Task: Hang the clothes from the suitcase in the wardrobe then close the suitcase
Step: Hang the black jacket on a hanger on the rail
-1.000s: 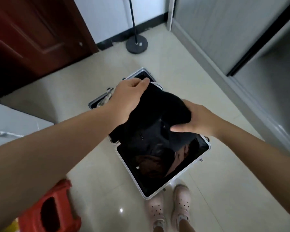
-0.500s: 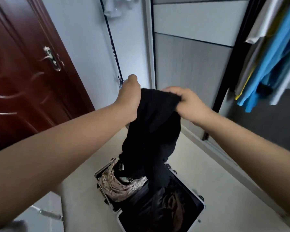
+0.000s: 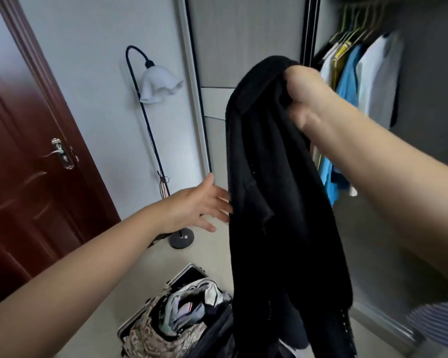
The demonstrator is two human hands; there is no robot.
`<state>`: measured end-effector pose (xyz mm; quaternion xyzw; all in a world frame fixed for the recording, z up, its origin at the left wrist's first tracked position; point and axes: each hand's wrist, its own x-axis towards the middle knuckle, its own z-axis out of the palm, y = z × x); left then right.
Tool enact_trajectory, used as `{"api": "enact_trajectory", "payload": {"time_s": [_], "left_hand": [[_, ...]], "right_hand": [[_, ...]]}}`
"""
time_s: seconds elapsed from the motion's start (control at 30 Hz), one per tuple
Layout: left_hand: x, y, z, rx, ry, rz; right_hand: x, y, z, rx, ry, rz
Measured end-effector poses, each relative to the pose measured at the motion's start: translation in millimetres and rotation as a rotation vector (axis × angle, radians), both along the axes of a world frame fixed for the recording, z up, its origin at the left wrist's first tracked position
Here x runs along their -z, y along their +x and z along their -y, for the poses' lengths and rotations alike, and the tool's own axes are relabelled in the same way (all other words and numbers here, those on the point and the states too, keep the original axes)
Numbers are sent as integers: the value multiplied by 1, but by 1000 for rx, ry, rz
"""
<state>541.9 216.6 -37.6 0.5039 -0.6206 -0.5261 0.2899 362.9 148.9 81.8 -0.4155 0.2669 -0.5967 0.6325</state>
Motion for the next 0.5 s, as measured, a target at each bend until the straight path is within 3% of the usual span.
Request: {"api": "enact_trajectory", "payload": {"time_s": [0.1,0.17,0.23,0.27,0.4,0.5], "left_hand": [[-4,-24,2,176,-18,-71],[-6,-54,-2,186,-145,84],[9,-85,2,36,-343,253],[17,-97,4,-104,-405,249],[20,-124,30,-506,-121,-204],[-1,-120,53,-546,-103,-221]], "right_hand": [[-17,-17,2,66,-45,87],[-23,-29,2,112,-76,157],[-26,-43,5,124,-83,213],[-24,-49,7,127,-78,229],[-22,-94,13,163,-84,198],[-22,-134,26,250,-23,145]]}}
